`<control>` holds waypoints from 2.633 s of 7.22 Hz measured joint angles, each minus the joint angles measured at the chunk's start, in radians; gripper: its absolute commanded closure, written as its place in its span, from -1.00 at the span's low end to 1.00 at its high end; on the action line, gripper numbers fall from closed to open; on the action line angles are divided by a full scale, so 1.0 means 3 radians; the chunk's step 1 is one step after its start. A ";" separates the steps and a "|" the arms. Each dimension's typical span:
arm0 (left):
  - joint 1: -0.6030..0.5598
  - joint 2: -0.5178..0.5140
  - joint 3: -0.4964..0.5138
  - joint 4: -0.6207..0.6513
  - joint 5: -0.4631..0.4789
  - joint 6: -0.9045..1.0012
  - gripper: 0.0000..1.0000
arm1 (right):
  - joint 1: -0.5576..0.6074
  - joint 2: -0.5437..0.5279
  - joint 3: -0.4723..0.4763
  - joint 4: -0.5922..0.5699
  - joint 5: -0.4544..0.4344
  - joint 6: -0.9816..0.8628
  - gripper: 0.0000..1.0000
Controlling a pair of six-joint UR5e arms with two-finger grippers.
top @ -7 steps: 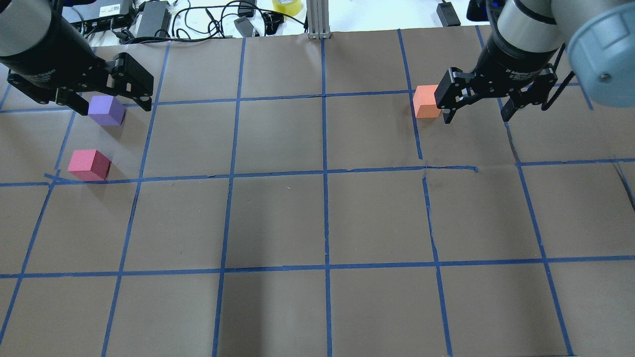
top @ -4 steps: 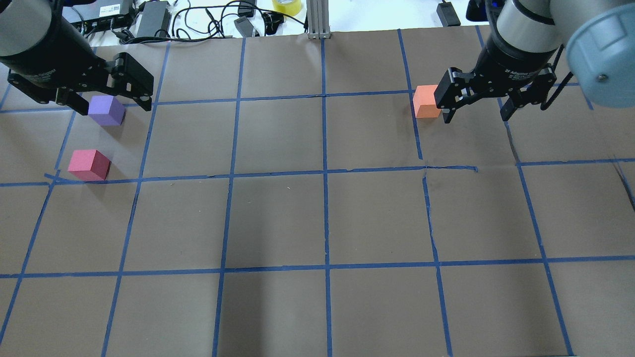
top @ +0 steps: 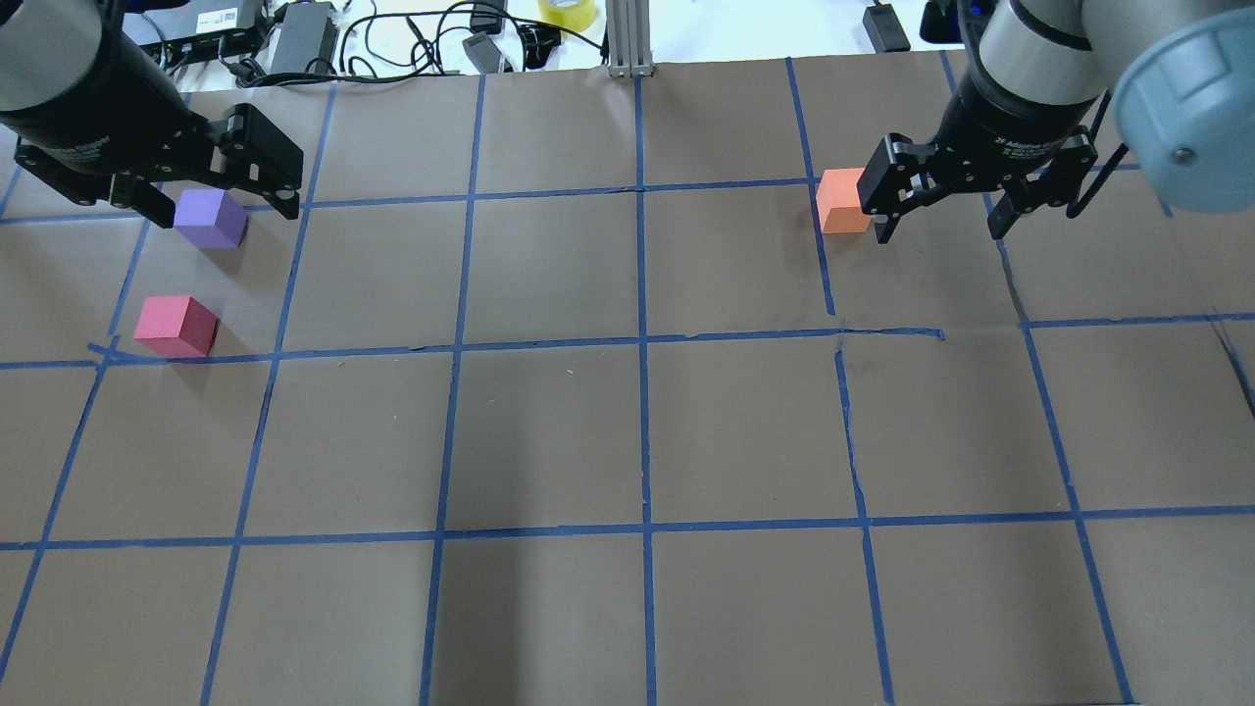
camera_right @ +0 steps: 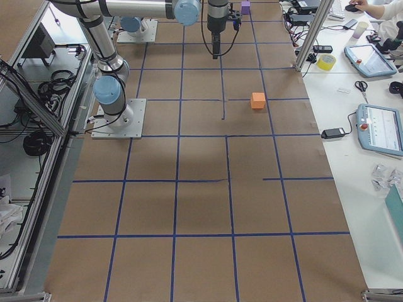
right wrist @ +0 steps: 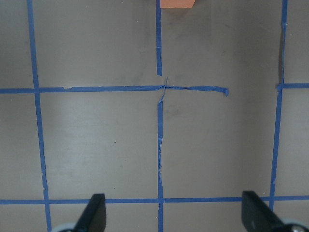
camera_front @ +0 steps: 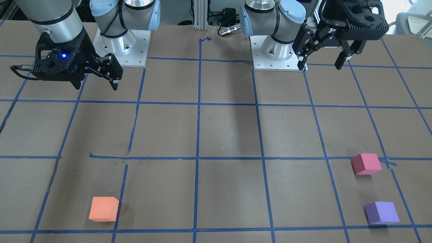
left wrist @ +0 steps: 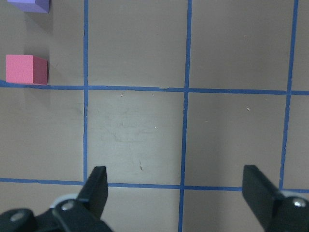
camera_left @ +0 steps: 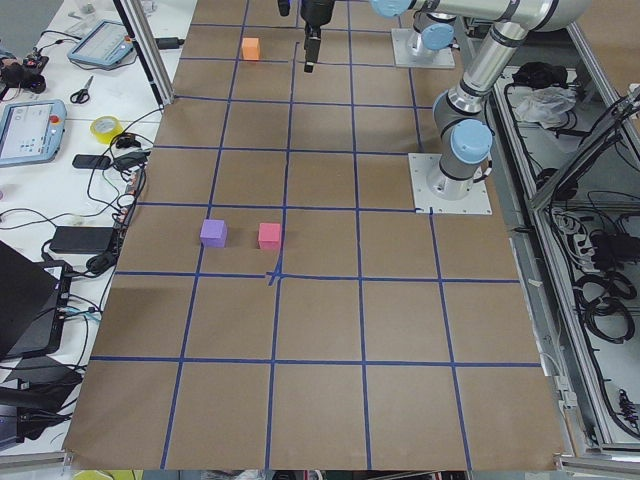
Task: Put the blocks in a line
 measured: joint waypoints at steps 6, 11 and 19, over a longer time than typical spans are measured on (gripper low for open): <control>0.0001 0.0011 0.0000 -0.0007 0.0008 0.0000 -1.00 | -0.0038 0.0006 0.0004 -0.0005 -0.0005 -0.0003 -1.00; -0.0004 0.0011 0.0000 -0.0012 0.0008 0.0000 -1.00 | -0.0044 0.0015 0.0004 -0.0024 -0.0001 -0.0035 -1.00; -0.0004 0.0013 -0.0001 -0.0012 0.0008 0.0000 -1.00 | -0.0116 0.0880 -0.0018 -0.1244 0.0081 -0.0059 -1.00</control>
